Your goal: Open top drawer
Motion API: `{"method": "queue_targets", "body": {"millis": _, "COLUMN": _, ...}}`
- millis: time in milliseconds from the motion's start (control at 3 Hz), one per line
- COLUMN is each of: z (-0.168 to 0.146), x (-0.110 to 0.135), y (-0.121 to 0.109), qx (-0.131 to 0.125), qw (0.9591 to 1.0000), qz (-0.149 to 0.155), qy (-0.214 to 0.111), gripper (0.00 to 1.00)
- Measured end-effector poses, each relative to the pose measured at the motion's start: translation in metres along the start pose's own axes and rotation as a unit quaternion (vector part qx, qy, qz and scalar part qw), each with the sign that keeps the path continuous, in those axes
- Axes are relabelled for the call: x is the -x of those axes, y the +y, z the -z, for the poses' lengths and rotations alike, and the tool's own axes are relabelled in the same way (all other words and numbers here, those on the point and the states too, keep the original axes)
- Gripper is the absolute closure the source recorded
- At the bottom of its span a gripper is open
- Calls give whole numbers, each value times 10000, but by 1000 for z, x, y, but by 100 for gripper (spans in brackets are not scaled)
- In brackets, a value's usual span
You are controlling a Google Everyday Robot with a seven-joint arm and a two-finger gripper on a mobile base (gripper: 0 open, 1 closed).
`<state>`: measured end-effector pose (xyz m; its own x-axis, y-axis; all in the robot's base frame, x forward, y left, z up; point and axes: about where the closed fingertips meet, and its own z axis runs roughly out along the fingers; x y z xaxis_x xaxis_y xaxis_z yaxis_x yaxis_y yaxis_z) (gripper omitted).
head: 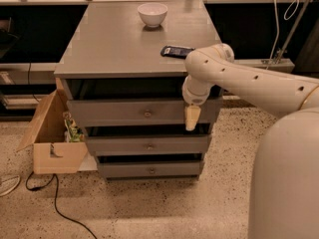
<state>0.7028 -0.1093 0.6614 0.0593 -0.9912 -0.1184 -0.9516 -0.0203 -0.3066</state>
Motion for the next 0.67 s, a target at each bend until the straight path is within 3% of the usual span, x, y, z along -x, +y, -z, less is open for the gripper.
{"method": "queue_targets", "body": {"millis": 333, "z": -16, "x": 0, "y": -6, "qx": 122, "qw": 9999, "qz": -12, "qy": 34, "gripper": 0}}
{"method": "queue_targets", "body": {"millis": 667, "z": -31, "x": -6, "y": 4, "qx": 293, "qw": 9995, "qz": -115, "qy": 36, "gripper": 18}}
